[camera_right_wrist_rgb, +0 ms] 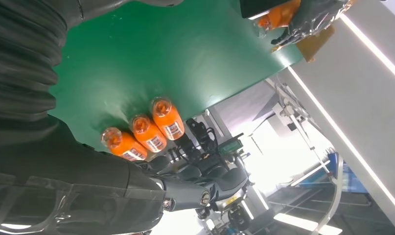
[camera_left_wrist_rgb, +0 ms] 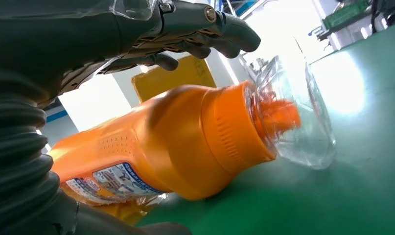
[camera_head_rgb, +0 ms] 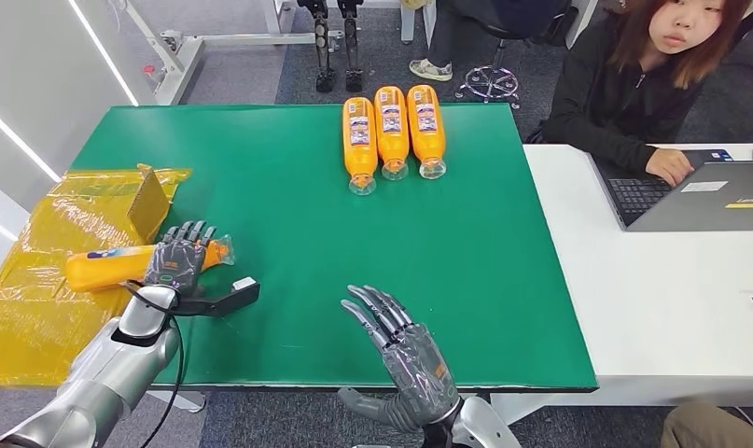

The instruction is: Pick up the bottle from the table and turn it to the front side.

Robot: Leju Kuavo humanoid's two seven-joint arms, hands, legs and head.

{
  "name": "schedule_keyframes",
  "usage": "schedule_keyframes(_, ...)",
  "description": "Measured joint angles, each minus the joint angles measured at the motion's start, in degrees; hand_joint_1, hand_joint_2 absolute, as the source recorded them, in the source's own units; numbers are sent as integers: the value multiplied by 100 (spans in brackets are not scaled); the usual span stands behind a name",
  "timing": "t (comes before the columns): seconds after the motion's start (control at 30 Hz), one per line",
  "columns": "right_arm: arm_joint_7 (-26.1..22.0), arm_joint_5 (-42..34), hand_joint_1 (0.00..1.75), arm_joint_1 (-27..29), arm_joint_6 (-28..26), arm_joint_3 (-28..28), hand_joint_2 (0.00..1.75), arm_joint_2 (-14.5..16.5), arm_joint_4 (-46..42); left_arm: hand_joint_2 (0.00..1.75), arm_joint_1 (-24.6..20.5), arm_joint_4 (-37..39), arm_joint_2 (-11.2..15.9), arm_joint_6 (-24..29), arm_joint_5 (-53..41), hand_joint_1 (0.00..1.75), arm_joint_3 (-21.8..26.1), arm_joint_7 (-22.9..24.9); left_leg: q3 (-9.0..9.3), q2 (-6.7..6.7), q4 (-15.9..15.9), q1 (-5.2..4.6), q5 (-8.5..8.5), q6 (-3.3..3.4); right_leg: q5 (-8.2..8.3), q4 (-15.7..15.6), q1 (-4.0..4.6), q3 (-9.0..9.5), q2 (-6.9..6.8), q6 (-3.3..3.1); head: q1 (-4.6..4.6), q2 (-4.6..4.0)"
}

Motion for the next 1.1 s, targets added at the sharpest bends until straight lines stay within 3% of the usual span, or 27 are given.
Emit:
schedule_keyframes(0.17,14,60,0,122,-67,-41,175,0,-3,175,58,-126,-43,429,-10,0,3,-102,-1,0,0,-1,-1,0,0,0,-1,0,0,0,0,0)
schedule_keyframes(0.37,15,113,0,254,-108,-105,175,0,-10,175,364,-828,-47,782,2,0,34,-258,-1,0,0,-2,-1,0,0,-1,-1,0,0,0,1,-1)
schedule_keyframes(0.57,2,115,0,314,-170,-181,175,0,-11,175,928,-2000,-109,740,376,0,330,-1015,0,3,0,-3,-1,0,0,-2,-2,-1,2,0,-1,-1)
schedule_keyframes(0.77,-11,101,0,396,-319,-321,175,0,-16,175,1543,-3398,-433,431,1944,0,674,-2317,-3,-1,1,-5,-2,2,-1,-4,-4,0,-4,1,1,0)
schedule_keyframes(1.1,-230,-119,0,614,-591,-572,175,-33,-167,175,2272,-5053,-944,-959,5531,0,703,-3805,-3,0,1,-6,-4,3,-1,-5,-6,0,-3,1,0,-1)
